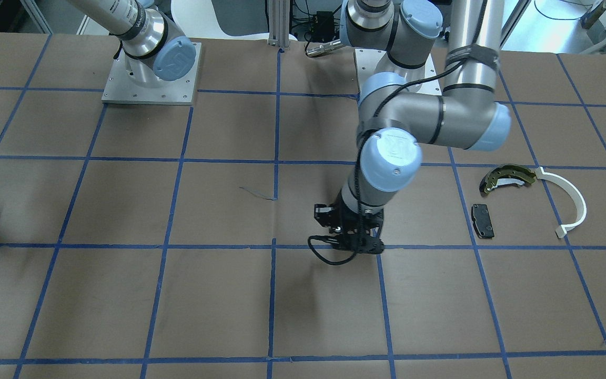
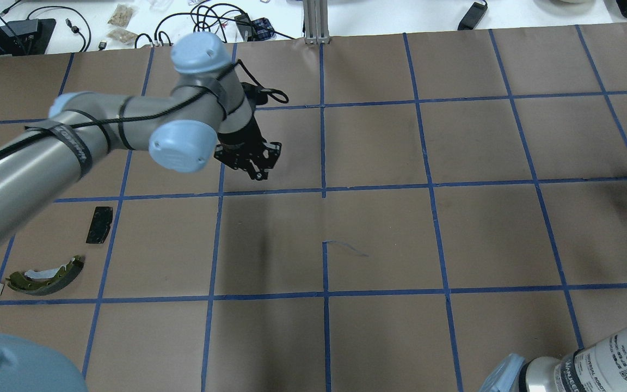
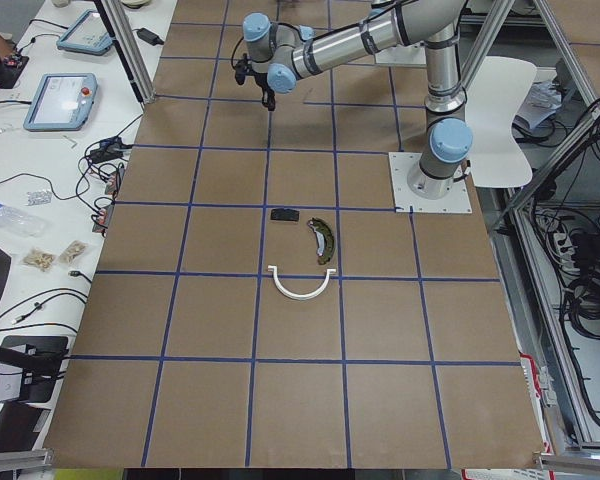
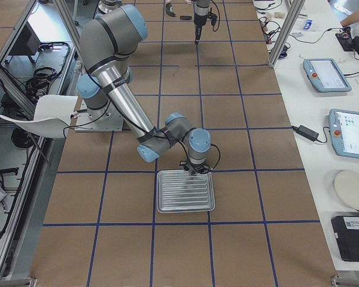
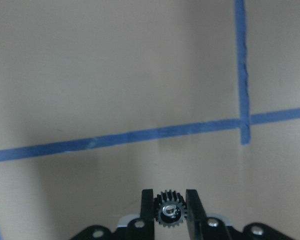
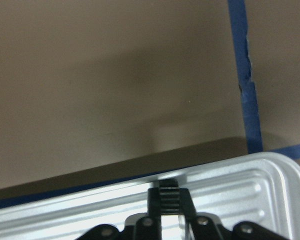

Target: Place bearing gear from tray to pile

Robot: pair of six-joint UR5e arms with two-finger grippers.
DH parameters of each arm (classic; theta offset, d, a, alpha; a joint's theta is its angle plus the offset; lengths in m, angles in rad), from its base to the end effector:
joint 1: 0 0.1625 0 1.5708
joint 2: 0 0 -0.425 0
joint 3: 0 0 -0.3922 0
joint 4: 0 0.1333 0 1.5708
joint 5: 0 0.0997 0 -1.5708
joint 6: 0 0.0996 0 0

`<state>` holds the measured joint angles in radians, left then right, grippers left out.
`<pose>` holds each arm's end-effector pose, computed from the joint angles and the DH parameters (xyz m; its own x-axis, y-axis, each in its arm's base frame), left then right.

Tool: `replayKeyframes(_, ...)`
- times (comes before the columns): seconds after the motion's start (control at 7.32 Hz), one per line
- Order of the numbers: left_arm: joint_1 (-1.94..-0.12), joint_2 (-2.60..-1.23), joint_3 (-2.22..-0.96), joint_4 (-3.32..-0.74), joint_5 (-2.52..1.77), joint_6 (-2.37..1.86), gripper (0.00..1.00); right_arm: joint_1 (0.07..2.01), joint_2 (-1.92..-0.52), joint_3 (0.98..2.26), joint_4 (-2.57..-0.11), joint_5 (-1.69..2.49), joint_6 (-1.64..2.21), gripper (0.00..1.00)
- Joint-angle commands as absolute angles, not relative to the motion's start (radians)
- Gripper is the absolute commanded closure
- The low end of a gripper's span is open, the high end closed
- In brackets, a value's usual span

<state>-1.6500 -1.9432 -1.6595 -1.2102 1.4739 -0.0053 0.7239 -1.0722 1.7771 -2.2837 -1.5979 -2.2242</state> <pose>-0.1896 -0.5820 0.2752 -0.9934 0.0638 0.0957 0.0735 0.9922 0.1009 -0.3649 -0.4969 0.1829 -0.1925 -0.9812 -0.0101 -0.9810 0.1922 0.0264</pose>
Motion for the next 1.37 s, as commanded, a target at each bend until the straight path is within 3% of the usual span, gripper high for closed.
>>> replayKeyframes(0.0, -1.461, -1.925, -1.594, -1.345, 1.555, 0.204, 1.00, 0.729, -1.094, 1.778, -2.283, -1.601, -2.194, 1.00)
replayKeyframes(0.27, -1.306, -1.927, -1.603, -1.344, 1.648, 0.341, 1.00, 0.751, -1.226, 1.796, -2.214, -1.628, -2.024, 1.00)
replayKeyframes(0.55, -1.145, -1.933, -1.641, -1.324, 1.664, 0.541, 1.00, 0.907, -1.365, 1.897, -2.184, -1.591, -1.668, 1.00)
replayKeyframes(0.82, -1.034, -1.953, -1.666, -1.300, 1.664, 0.625, 1.00, 1.128, -1.391, 2.004, -2.213, -1.534, -1.151, 0.98)
replayKeyframes(1.23, -0.999, -1.999, -1.718, -1.205, 1.663, 0.637, 1.00, 1.482, -1.388, 2.005, -2.256, -1.532, -0.560, 0.97)
